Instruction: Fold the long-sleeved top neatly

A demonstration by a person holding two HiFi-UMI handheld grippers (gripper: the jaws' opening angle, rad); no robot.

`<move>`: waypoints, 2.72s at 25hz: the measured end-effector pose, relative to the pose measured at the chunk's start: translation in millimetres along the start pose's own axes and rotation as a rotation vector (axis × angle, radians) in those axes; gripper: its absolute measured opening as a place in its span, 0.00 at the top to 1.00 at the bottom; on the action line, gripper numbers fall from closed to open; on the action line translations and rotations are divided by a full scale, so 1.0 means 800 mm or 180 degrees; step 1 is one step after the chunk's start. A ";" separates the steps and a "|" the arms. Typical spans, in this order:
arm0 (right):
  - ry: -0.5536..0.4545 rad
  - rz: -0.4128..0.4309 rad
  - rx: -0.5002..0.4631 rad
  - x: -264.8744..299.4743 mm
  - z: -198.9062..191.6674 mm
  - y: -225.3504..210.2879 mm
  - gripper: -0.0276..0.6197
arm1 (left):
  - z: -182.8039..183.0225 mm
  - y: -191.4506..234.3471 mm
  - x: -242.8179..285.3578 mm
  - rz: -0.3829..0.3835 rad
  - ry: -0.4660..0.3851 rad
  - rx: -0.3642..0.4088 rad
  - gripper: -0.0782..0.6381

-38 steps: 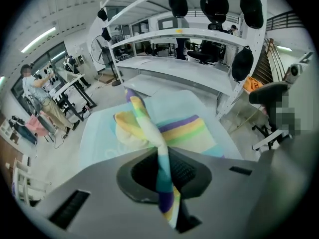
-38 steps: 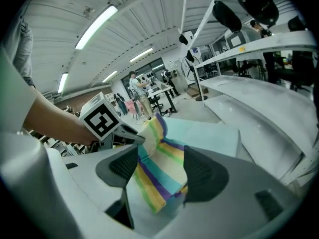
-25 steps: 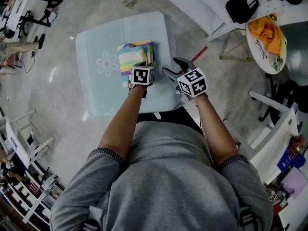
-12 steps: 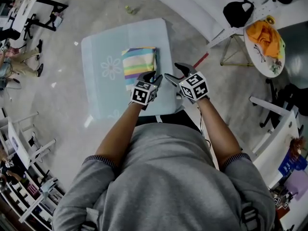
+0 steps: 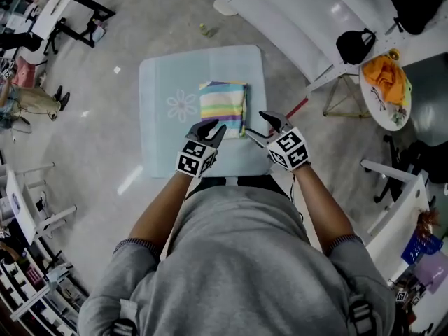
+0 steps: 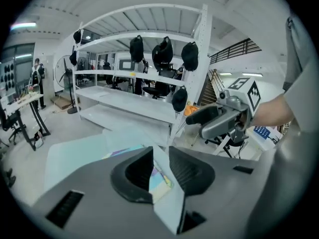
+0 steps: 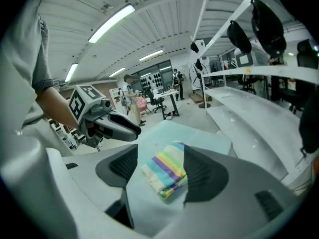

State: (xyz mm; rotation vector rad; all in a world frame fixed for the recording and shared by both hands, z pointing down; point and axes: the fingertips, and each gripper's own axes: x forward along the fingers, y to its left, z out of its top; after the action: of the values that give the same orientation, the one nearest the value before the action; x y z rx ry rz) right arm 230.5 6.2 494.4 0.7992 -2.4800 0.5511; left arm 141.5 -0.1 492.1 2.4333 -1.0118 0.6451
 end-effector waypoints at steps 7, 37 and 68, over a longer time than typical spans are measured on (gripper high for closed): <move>-0.0268 -0.0020 -0.0157 -0.018 0.069 0.076 0.50 | 0.051 0.031 -0.094 0.0072 -0.0580 0.0026 0.83; -0.1368 -0.0295 -0.0634 -0.092 0.256 0.168 0.95 | 0.211 0.002 -0.253 -0.0256 -0.1664 0.0631 0.87; -0.1471 -0.0445 -0.0716 -0.114 0.289 0.155 0.95 | 0.250 -0.006 -0.265 -0.0183 -0.1867 0.0705 0.87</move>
State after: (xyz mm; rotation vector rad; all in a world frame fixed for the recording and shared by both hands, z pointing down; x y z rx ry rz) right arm 146.7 22.9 230.0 1.0945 -2.7985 0.0312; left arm 62.8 9.1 211.4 2.9184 -1.1181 0.0058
